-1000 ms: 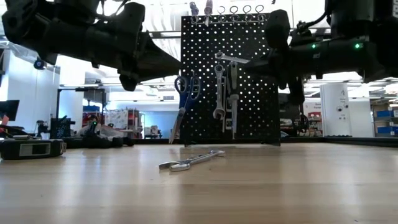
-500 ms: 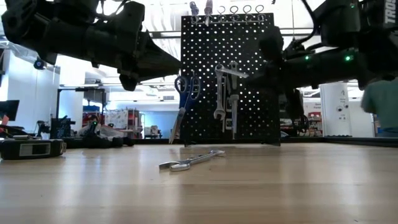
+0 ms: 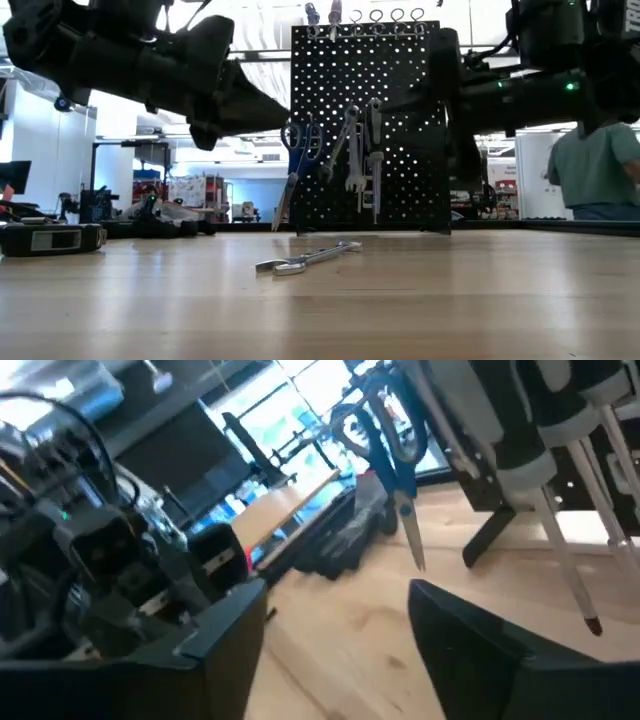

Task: Hang tools onto peg board
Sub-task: Hang the right silver wrench on the peg board

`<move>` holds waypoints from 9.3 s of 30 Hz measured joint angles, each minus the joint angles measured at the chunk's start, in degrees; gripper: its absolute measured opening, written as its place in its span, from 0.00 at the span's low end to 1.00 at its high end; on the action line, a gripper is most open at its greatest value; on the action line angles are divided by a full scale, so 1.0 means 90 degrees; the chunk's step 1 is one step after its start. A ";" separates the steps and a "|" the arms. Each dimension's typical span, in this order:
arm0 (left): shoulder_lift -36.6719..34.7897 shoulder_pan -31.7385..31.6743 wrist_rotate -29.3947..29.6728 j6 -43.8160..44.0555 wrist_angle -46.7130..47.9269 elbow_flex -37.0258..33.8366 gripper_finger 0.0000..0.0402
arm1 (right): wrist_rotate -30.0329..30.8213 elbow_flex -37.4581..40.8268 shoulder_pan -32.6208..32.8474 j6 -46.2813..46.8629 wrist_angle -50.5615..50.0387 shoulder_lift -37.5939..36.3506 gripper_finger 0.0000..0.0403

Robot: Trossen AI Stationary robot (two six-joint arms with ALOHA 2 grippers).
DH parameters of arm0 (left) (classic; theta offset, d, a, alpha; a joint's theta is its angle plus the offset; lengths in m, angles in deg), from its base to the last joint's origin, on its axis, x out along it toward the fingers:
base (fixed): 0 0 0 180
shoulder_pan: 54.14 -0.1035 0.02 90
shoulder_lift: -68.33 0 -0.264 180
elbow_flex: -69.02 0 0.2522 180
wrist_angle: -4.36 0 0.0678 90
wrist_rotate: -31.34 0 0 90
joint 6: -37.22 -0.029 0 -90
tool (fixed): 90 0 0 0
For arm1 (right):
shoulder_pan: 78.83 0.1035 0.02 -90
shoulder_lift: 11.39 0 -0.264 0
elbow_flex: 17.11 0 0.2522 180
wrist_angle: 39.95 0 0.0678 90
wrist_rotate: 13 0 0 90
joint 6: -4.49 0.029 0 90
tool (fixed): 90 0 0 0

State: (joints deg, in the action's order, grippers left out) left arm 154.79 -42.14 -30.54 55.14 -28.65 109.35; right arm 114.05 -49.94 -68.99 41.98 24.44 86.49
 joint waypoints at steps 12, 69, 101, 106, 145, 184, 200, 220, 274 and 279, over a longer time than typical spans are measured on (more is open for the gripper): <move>0.0565 0.0007 -0.0397 0.0369 0.0307 -0.0002 0.23 | -0.1980 -0.0857 0.0439 -0.1701 -0.2970 0.0013 0.64; 0.2929 0.0512 -0.1493 0.0560 0.3049 0.2601 0.19 | -0.1393 -0.3416 0.1184 -0.6992 -0.6778 0.1653 0.58; 0.2992 0.0488 -0.1576 0.0252 0.2623 0.2574 0.19 | -0.1507 -0.4320 0.0973 -0.7097 -0.8142 0.1922 0.07; 0.2992 0.0483 -0.1568 0.0283 0.2632 0.2574 0.19 | -0.1431 -0.4324 0.0975 -0.7299 -0.8365 0.1915 0.03; 0.2855 0.0318 -0.1580 -0.1447 0.7228 0.5099 0.74 | -0.1173 -0.4614 0.0937 -0.5231 -1.0786 0.1202 0.00; 0.2780 0.0174 -0.1245 -0.0387 0.5505 0.3841 0.01 | -0.1093 -0.4436 0.1006 -0.4199 -1.0663 0.0706 0.32; 0.2259 -0.0611 -0.1017 0.0687 -0.1471 0.0954 0.01 | -0.0581 -0.1933 0.1254 -0.3138 -0.8997 -0.3596 0.47; 0.2266 -0.1506 -0.1013 0.1975 -0.2804 0.0947 0.01 | -0.0590 -0.0577 0.1254 -0.2297 -0.8284 -0.5086 0.46; 0.0050 -0.0154 -0.2519 0.1974 0.0989 -0.0175 0.58 | -0.0269 -0.0585 0.1278 -0.1654 -0.8021 -0.3998 0.45; -0.0800 -0.0015 -0.2147 0.2927 0.4308 0.0280 0.58 | -0.0269 -0.0583 0.1281 -0.1484 -0.7936 -0.3796 0.45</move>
State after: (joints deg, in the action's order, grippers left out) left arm 147.59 -42.28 -49.87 81.49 10.13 111.87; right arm 111.63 -55.19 -57.46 28.62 -46.99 52.33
